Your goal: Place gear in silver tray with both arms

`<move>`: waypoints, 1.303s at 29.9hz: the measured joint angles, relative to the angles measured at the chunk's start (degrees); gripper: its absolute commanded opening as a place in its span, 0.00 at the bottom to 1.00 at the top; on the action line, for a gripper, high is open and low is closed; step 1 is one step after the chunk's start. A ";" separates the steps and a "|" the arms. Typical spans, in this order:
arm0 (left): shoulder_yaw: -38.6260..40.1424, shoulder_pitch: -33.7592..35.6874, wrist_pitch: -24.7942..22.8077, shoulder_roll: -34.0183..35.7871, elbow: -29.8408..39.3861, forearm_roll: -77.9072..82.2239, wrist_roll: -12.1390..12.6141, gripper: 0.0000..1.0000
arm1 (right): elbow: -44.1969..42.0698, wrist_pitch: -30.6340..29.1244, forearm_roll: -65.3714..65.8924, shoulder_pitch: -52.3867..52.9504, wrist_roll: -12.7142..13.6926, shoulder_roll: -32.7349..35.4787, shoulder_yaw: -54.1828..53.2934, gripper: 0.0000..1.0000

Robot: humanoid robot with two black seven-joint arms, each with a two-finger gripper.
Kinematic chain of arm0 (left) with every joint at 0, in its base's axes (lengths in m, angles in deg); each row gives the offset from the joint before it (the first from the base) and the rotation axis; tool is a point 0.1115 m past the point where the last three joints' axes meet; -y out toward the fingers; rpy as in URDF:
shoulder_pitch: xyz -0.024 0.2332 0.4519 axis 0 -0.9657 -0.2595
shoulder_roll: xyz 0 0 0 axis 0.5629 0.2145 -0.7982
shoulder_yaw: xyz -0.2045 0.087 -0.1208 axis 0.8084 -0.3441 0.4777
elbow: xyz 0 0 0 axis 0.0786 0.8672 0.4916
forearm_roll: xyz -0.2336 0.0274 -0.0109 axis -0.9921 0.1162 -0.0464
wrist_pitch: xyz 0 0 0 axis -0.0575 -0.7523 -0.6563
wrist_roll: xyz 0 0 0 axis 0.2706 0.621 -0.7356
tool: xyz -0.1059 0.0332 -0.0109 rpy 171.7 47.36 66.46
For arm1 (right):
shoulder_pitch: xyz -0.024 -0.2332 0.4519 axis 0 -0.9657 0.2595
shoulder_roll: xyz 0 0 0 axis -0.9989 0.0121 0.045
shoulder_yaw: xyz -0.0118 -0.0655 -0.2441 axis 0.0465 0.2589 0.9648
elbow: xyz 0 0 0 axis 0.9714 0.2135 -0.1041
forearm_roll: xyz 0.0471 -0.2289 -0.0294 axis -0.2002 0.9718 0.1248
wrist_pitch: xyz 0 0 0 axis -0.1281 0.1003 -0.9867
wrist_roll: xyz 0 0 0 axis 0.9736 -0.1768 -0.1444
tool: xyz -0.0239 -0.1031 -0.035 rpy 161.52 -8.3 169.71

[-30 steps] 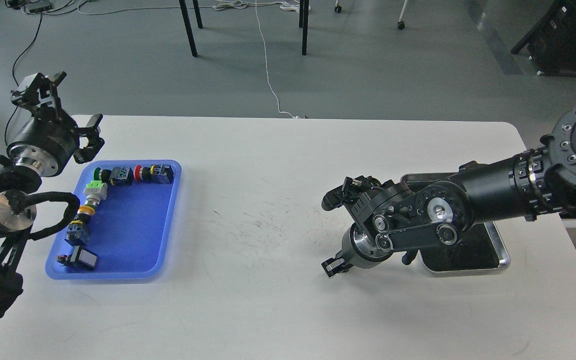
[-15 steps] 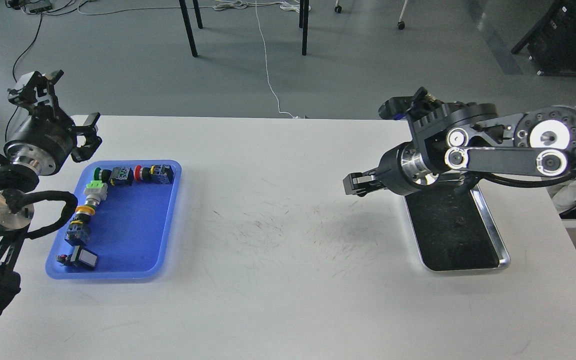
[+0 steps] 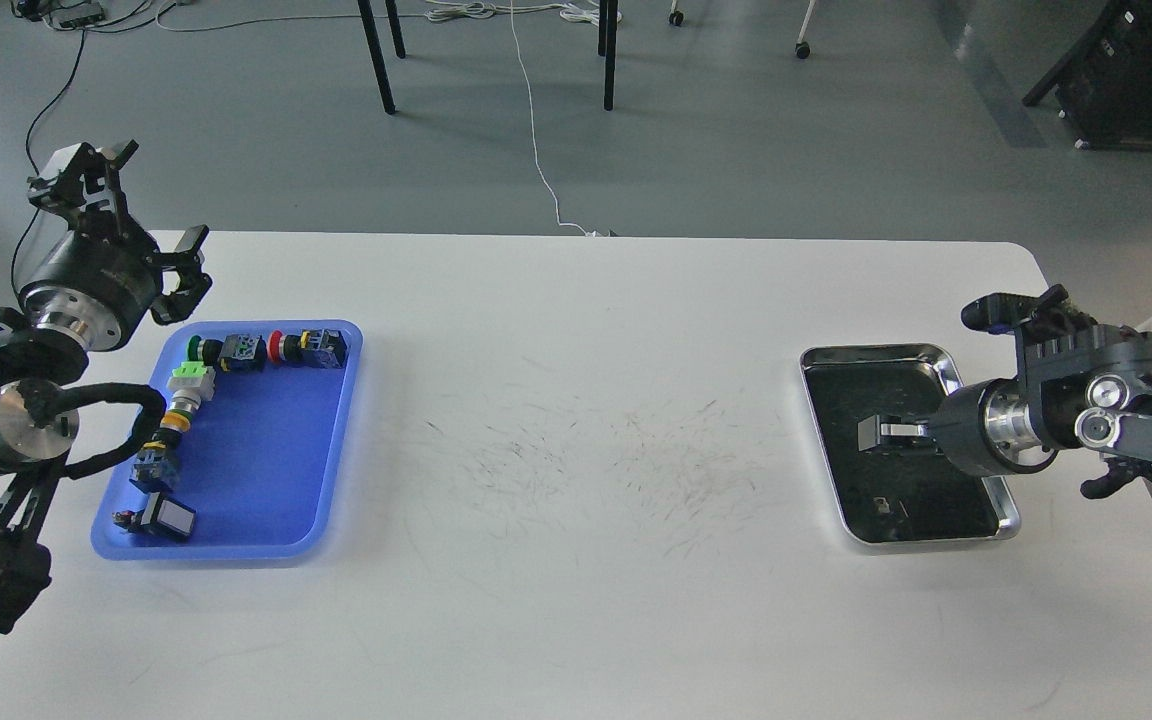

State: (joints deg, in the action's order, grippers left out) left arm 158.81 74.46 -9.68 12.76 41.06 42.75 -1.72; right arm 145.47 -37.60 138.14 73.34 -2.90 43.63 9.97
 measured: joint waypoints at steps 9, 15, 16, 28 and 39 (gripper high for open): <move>-0.18 0.16 0.00 0.00 -0.05 0.04 0.00 0.98 | -1.13 0.30 1.29 -2.58 0.01 -0.89 -0.18 0.28; -0.19 0.10 0.00 0.00 -0.07 0.04 0.00 0.98 | -1.24 0.30 1.53 -2.83 0.02 -1.08 -1.00 0.80; -0.19 0.10 0.00 0.00 -0.08 0.04 0.00 0.98 | -1.18 0.30 1.33 -2.83 0.02 -1.04 -1.54 0.82; -0.72 0.54 1.15 0.28 -0.15 0.12 0.13 0.98 | -0.98 0.20 -2.70 -3.00 0.02 1.66 -15.84 0.92; -1.15 2.83 1.66 0.53 -1.90 0.16 0.15 0.98 | -13.73 2.31 -28.91 -4.90 -2.47 -0.29 -41.28 0.94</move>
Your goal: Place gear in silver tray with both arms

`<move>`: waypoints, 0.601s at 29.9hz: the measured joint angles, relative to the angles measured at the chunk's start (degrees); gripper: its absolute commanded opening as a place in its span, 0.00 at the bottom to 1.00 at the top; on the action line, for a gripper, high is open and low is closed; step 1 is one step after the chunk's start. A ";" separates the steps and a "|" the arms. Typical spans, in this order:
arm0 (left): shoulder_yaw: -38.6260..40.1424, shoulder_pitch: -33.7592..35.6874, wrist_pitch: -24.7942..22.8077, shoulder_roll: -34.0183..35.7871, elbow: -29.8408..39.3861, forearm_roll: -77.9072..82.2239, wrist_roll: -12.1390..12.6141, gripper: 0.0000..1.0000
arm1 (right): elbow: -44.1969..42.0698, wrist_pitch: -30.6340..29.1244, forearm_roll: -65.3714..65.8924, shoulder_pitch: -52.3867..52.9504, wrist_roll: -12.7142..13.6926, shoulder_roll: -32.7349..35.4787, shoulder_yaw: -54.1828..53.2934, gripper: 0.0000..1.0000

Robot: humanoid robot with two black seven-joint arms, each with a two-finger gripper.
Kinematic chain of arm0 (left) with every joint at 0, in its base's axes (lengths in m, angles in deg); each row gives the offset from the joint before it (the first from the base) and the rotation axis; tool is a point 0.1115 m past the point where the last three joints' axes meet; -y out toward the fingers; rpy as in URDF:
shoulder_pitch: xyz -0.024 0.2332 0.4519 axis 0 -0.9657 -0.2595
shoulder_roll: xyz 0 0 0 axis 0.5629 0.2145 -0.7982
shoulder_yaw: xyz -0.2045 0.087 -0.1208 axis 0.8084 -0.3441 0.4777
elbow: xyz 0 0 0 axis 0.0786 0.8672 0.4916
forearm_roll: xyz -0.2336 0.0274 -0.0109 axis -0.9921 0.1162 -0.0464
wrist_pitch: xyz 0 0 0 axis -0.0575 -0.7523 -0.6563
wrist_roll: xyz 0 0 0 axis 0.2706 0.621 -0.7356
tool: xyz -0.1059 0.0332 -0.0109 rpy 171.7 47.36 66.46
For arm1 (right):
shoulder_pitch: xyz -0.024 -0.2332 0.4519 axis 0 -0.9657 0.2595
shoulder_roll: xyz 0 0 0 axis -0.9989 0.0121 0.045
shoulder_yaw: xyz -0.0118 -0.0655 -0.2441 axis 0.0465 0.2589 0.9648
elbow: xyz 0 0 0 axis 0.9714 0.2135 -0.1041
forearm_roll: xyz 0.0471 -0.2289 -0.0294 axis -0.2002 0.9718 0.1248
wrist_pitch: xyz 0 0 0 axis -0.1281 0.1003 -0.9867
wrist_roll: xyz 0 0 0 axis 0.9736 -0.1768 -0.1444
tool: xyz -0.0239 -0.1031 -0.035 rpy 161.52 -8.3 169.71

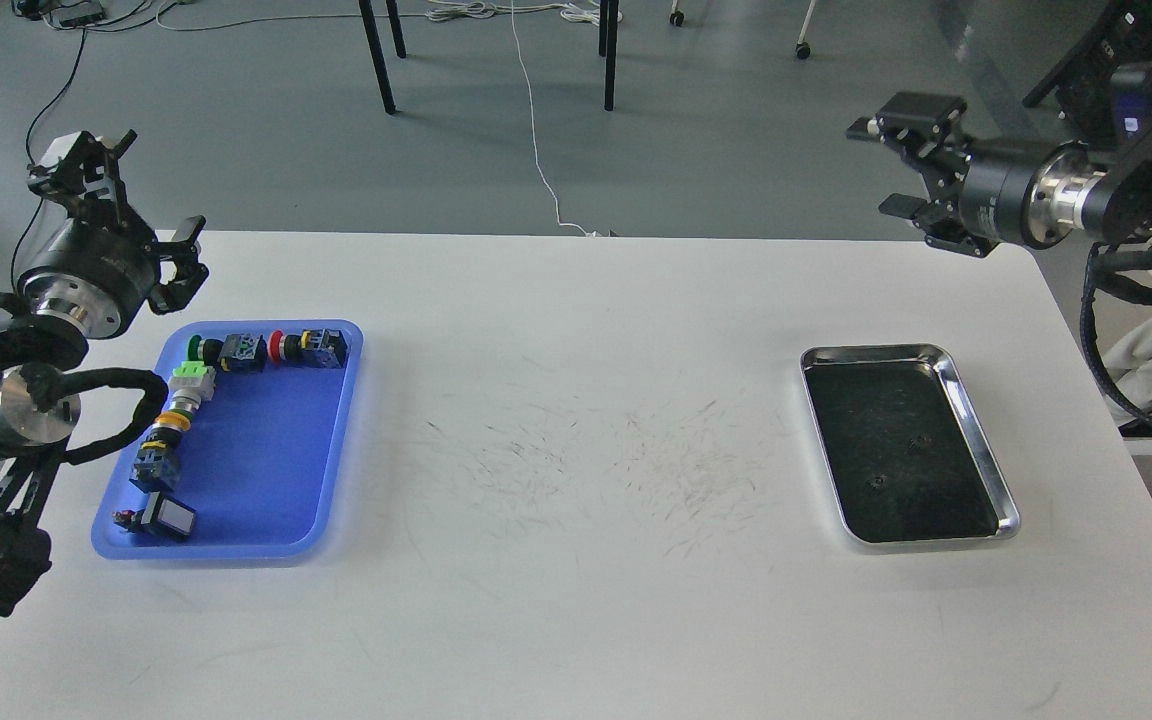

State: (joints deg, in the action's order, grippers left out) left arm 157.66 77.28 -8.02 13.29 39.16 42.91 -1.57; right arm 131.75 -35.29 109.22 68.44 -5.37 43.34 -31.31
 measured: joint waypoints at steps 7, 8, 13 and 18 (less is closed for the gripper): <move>0.00 4.43 0.15 0.25 -5.36 -0.02 0.00 0.98 | -23.44 -0.39 -21.45 -2.25 -0.23 -11.11 -11.87 0.94; 0.00 4.83 0.09 0.26 -6.05 -0.03 0.00 0.98 | -25.58 -1.91 -25.28 -3.26 -0.25 -11.99 -13.71 0.94; -0.59 6.19 -0.06 -0.99 -9.31 -0.26 -0.18 0.98 | -27.96 -9.11 -37.05 -12.14 -0.37 -15.53 -22.59 0.97; -0.86 6.41 -0.06 -5.93 -11.23 -0.25 -0.91 0.98 | -23.53 -13.40 -38.77 -24.08 -0.43 -19.08 -33.22 0.97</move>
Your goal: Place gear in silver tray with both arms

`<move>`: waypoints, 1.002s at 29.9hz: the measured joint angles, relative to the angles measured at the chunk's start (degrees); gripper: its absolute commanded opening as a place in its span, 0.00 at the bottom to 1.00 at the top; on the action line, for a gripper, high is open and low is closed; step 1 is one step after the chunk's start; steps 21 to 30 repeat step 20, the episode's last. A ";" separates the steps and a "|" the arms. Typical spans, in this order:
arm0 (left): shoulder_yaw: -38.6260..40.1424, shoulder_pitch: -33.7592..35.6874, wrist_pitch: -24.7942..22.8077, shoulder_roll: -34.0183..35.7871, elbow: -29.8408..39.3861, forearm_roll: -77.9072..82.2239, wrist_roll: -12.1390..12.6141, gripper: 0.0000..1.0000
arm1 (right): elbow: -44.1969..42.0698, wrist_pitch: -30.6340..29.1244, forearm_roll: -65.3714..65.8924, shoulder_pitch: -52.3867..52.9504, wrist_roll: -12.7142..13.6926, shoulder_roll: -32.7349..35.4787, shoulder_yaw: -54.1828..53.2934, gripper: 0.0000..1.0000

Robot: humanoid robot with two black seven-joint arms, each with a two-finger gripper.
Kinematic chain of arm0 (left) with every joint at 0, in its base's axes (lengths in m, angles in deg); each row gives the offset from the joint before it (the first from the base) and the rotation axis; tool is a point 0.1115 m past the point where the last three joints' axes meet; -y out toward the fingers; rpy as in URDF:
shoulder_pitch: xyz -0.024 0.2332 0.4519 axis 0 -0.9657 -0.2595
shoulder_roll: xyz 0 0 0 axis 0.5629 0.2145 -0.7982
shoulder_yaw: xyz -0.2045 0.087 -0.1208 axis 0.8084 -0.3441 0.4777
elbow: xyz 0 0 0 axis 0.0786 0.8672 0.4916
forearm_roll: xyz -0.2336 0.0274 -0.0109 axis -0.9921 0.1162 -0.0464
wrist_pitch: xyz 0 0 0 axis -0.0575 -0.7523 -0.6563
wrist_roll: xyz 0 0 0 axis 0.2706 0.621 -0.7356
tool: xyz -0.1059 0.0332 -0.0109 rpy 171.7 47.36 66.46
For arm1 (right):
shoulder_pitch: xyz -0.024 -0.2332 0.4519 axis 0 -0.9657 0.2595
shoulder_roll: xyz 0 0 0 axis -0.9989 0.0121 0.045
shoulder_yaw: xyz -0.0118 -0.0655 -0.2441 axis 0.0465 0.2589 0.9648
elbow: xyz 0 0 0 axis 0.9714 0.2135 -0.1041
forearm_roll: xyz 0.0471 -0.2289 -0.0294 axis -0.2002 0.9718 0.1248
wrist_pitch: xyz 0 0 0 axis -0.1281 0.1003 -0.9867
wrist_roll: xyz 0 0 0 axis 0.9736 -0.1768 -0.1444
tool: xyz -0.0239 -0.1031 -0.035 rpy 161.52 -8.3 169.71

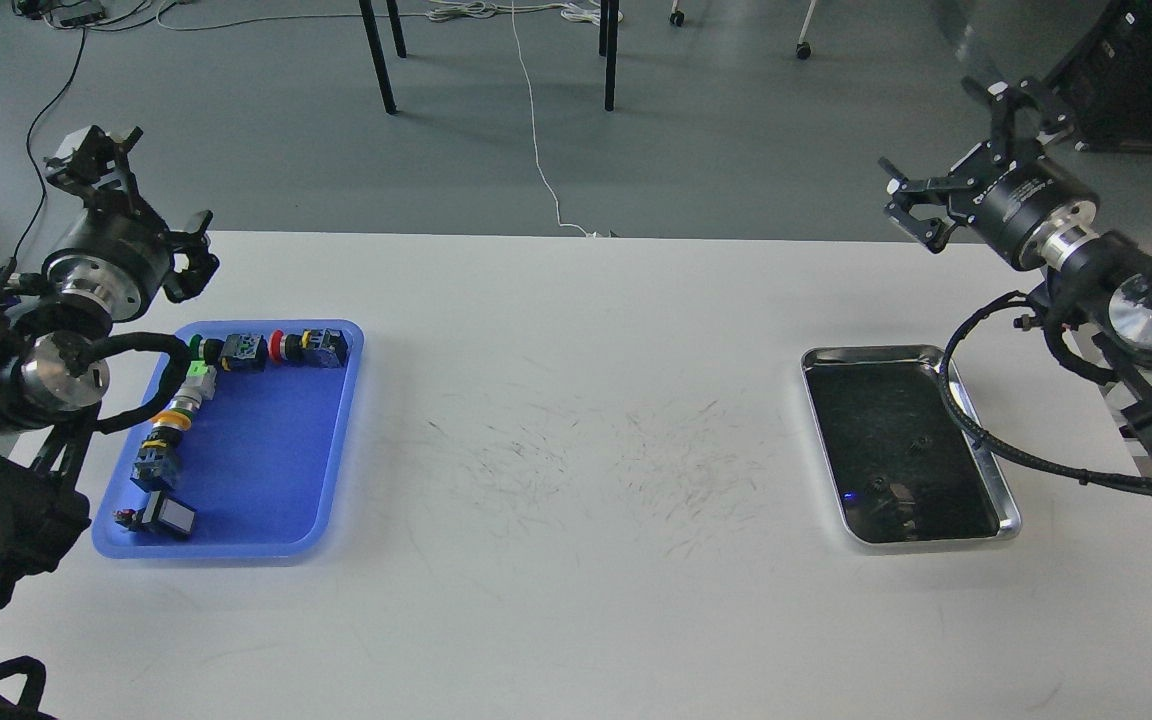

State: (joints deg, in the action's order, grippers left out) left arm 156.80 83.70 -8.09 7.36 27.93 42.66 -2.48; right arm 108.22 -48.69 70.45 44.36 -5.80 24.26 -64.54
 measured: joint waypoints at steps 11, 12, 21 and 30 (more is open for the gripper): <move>0.73 1.84 -0.33 -2.94 -2.31 -0.81 -1.16 0.98 | 8.97 -1.94 0.08 -10.13 -0.30 -0.85 -6.75 0.99; 0.71 1.86 -0.31 -2.94 -2.28 -0.83 -1.41 0.98 | 8.99 -1.94 0.09 -10.19 -0.34 -0.85 -6.82 0.99; 0.37 1.81 -0.28 -2.87 -2.04 -0.87 -3.09 0.98 | 8.97 -1.94 0.18 -10.55 -1.53 -0.97 -7.01 0.99; 0.37 1.81 -0.28 -2.87 -2.04 -0.87 -3.09 0.98 | 8.97 -1.94 0.18 -10.55 -1.53 -0.97 -7.01 0.99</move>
